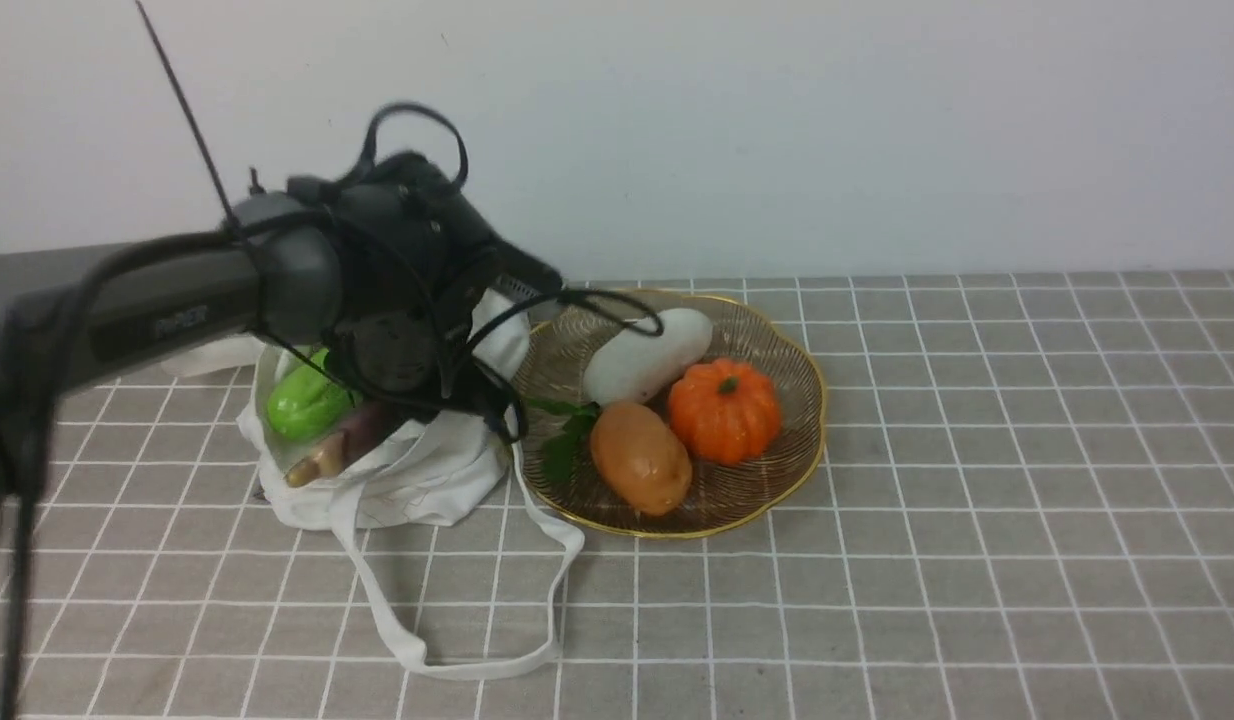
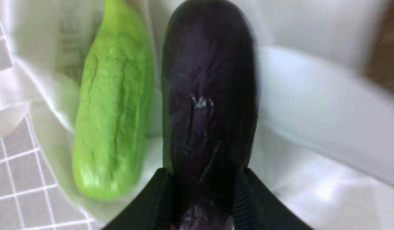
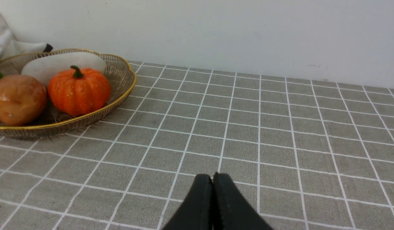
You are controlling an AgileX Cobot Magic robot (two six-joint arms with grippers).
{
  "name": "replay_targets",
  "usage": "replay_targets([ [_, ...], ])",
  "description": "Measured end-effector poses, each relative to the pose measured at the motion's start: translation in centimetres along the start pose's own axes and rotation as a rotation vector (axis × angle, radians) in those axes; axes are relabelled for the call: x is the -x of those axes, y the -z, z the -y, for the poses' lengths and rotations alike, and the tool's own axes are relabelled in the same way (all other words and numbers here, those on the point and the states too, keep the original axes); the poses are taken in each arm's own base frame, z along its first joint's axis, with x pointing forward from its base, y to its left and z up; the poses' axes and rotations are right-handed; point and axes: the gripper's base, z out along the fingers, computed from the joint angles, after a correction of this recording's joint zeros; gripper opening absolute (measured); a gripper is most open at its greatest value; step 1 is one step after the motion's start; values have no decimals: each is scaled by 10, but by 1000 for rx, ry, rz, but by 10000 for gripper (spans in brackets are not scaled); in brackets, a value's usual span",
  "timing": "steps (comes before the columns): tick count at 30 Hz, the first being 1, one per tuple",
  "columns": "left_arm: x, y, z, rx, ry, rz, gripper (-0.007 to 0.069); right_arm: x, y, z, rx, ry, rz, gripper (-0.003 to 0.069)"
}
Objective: Take vegetables from bag on grey coffee tablecloth place on plate.
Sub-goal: 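Take the eggplant out of the bag and place it in the plate with the left gripper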
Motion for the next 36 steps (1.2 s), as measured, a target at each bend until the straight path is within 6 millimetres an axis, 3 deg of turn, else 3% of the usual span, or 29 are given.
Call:
replay_targets([
  [5, -9, 41, -13, -13, 50, -26, 225, 0, 0, 0, 0, 0, 0, -15],
  [6, -9, 41, -13, -12, 50, -32, 225, 0, 0, 0, 0, 0, 0, -15],
  [10, -22, 82, -28, -49, 89, -51, 225, 0, 0, 0, 0, 0, 0, -15],
  [13, -27, 107, -27, -169, 153, -16, 225, 0, 0, 0, 0, 0, 0, -15],
  [16, -24, 118, -13, -323, 183, 41, 225, 0, 0, 0, 0, 0, 0, -15],
  [20, -11, 112, 9, -420, 166, 127, 225, 0, 0, 0, 0, 1, 0, -15],
  [23, 7, 89, 33, -456, 122, 229, 225, 0, 0, 0, 0, 14, 0, -15],
  [24, 8, 90, 33, -458, 121, 241, 225, 0, 0, 0, 0, 14, 0, -15],
  [26, 20, 66, 46, -456, 72, 327, 225, 0, 0, 0, 0, 18, 0, -15],
  [31, 31, 39, 59, -430, -18, 409, 225, 0, 0, 0, 0, 18, 0, -15],
  [36, 32, 24, 66, -421, -51, 413, 225, 0, 0, 0, 0, 18, 0, -15],
])
